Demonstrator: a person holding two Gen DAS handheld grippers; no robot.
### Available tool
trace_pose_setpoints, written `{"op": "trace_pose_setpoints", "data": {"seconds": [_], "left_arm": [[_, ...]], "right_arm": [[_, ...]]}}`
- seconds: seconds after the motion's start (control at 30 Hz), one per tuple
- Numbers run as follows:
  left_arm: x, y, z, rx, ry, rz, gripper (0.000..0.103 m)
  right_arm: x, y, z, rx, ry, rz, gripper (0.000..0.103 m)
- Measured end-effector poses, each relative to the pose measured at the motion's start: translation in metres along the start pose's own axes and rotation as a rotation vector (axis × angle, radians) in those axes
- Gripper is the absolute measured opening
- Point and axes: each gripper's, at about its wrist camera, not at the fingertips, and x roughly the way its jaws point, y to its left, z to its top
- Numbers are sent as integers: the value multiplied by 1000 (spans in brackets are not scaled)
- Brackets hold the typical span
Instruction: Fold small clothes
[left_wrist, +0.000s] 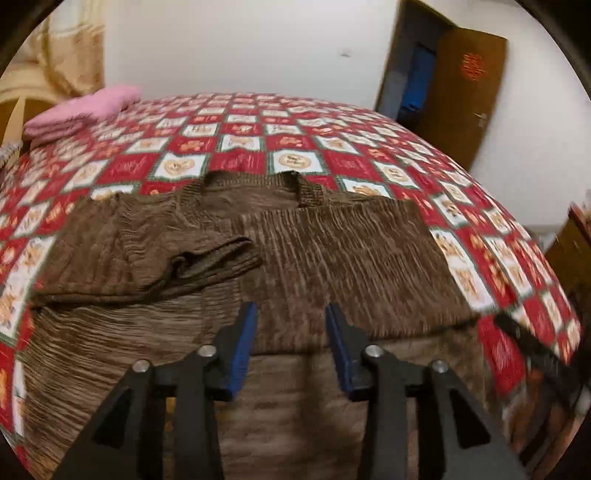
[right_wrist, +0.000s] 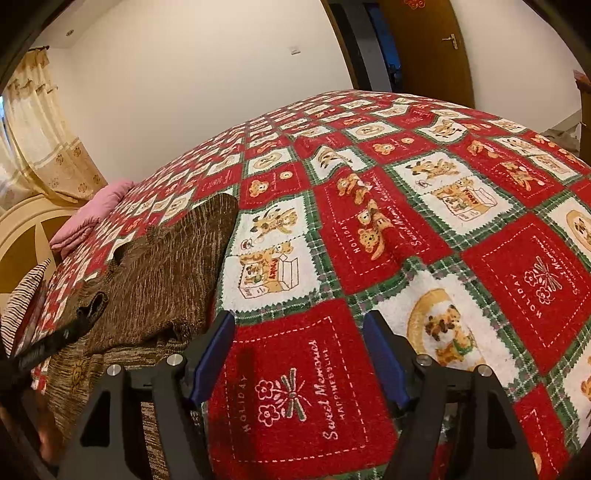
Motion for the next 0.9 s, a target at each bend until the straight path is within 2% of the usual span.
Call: {"op": "trace_pose_setpoints", "data": {"seconds": [0.03, 0.1, 0.17, 0.23, 0.27, 0.33, 0.43, 0.5, 0.6, 0.7, 0.77, 0.83, 0.9], "left_arm": [[-12, 12, 0, 25, -31, 26, 57], [-26, 30, 4, 51, -91, 103, 76], [-36, 61, 6, 93, -144, 253, 83], [-33, 95, 9, 134, -140, 422, 86], [-29, 119, 13, 119, -121, 485, 86], [-24, 155, 17, 59, -84, 473, 86], [-27, 189, 11, -32, -47, 358, 86], [-26, 188, 3, -36, -50, 290, 86], [-23, 175, -11, 32, -33, 217, 86], [-12, 161, -3, 120, -5, 221, 86], [-3, 158, 4, 171, -2, 282, 86], [2, 168, 7, 147, -4, 320, 86], [10, 187, 8, 60, 37, 266, 87]], "right_arm": [[0, 0, 0, -2, 1, -1, 74], [0, 1, 0, -6, 0, -4, 74], [0, 1, -1, -6, -3, -3, 74], [-1, 1, -2, -10, -7, -6, 74], [-1, 2, -2, -12, -11, -10, 74], [0, 8, -4, -39, -16, -26, 77], [0, 15, -7, -77, -23, -44, 78], [-1, 13, -7, -72, -26, -39, 78], [-2, 12, -7, -57, -31, -20, 78], [-2, 15, -6, -75, -17, -26, 78], [-4, 21, -2, -111, 0, -19, 78], [-20, 45, 3, -190, -23, -55, 78], [-36, 74, 8, -236, -40, -3, 78]]}}
